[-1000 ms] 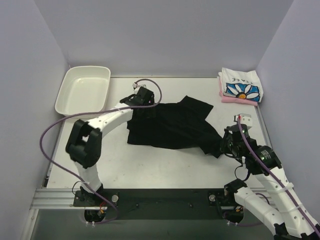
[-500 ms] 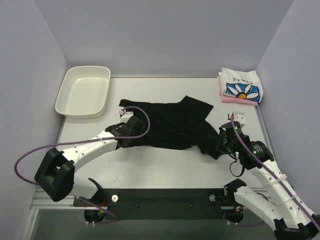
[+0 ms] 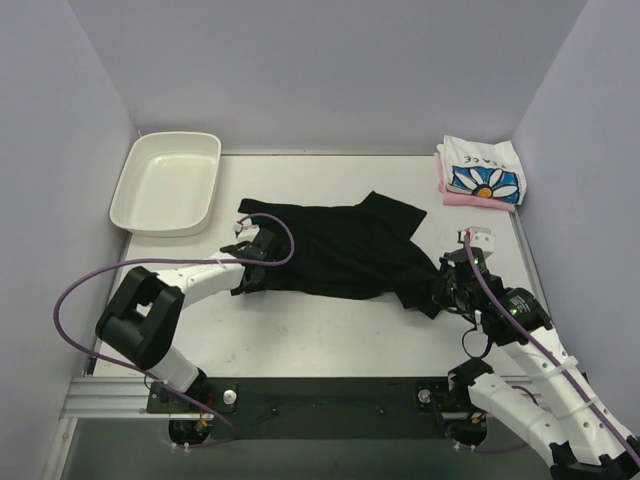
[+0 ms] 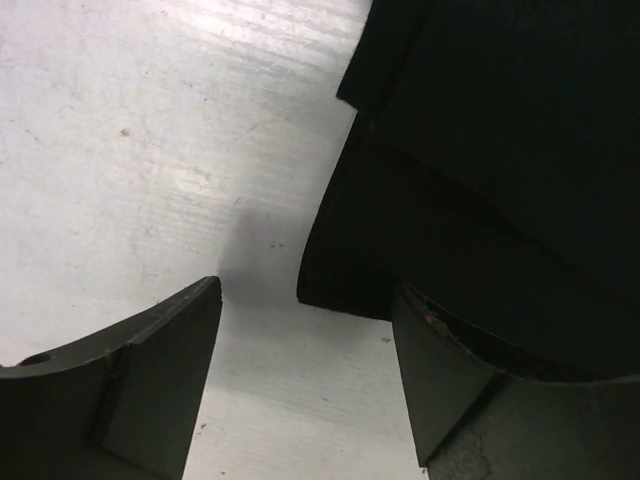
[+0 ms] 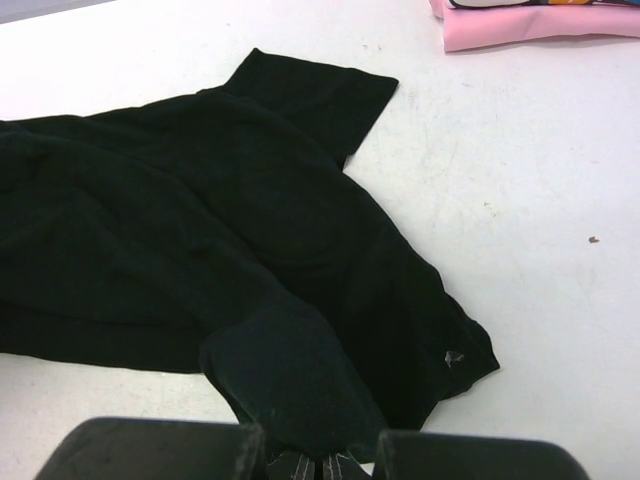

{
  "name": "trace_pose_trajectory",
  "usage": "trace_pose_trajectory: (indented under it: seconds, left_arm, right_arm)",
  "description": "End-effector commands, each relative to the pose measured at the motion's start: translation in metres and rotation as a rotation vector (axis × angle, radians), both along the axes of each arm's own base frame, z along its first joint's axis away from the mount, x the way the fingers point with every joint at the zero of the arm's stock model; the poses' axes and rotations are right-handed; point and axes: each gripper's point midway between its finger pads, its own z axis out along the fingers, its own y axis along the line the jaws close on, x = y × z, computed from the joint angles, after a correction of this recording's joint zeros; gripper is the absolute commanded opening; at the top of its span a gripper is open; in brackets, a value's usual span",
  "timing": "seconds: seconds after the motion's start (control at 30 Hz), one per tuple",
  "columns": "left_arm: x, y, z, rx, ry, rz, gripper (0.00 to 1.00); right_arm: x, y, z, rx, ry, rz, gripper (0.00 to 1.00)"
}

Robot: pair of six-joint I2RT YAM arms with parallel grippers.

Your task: Fold and stack the t-shirts

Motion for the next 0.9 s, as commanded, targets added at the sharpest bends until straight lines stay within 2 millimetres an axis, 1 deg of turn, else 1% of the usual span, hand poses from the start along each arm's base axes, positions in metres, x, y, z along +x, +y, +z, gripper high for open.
trace_pose_trajectory:
  seconds: [0.0,0.03,0.1,0.23,0.27,0.33,0.37,0.43,0.47,0.5,0.63,0.73,0.83,0.87]
  left_arm:
    - [0.024,-0.015,0.0,-0.068,-0.052,-0.002,0.76]
    - [0.027,-0.014,-0.001,-0.07,-0.053,0.001,0.74]
    - [0.028,-0.013,-0.006,-0.066,-0.044,0.004,0.73]
    - [0.031,-0.011,-0.013,-0.069,-0.034,0.012,0.65]
    - [0.032,-0.011,-0.015,-0.07,-0.031,0.016,0.57]
    - [0.033,-0.01,-0.018,-0.068,-0.027,0.018,0.49]
    - [0.034,-0.009,-0.02,-0.066,-0.023,0.023,0.39]
    - [0.035,-0.008,-0.022,-0.066,-0.023,0.028,0.26]
    - [0.036,-0.008,-0.023,-0.066,-0.021,0.029,0.17]
    - [0.036,-0.005,-0.024,-0.064,-0.018,0.038,0.0]
    - [0.037,0.002,-0.025,-0.06,-0.02,0.051,0.0]
    - [0.036,0.005,-0.022,-0.056,-0.032,0.045,0.0]
    - [0.035,0.005,-0.012,-0.061,-0.05,0.033,0.0]
    - [0.034,0.006,-0.003,-0.069,-0.066,0.03,0.0]
  right_arm:
    - [-0.003,-0.004,-0.003,-0.014,0.002,-0.013,0.0]
    - [-0.003,-0.005,-0.004,-0.017,0.002,-0.016,0.0]
    - [-0.003,-0.005,-0.004,-0.019,0.003,-0.015,0.0]
    - [-0.003,-0.005,-0.004,-0.02,0.003,-0.016,0.0]
    - [-0.003,-0.005,-0.005,-0.021,0.006,-0.015,0.0]
    - [-0.003,-0.005,-0.005,-0.022,0.007,-0.014,0.0]
    - [-0.003,-0.005,-0.005,-0.024,0.007,-0.013,0.0]
    - [-0.003,-0.005,-0.005,-0.022,0.007,-0.016,0.0]
    - [-0.003,-0.005,-0.005,-0.023,0.007,-0.015,0.0]
    - [-0.003,-0.005,-0.005,-0.024,0.008,-0.015,0.0]
    - [-0.004,-0.006,-0.002,-0.025,0.004,-0.017,0.0]
    - [-0.004,-0.008,-0.001,-0.032,0.001,-0.023,0.0]
    - [-0.005,-0.01,0.004,-0.034,-0.009,-0.029,0.0]
    - [-0.005,-0.011,0.005,-0.035,-0.011,-0.031,0.0]
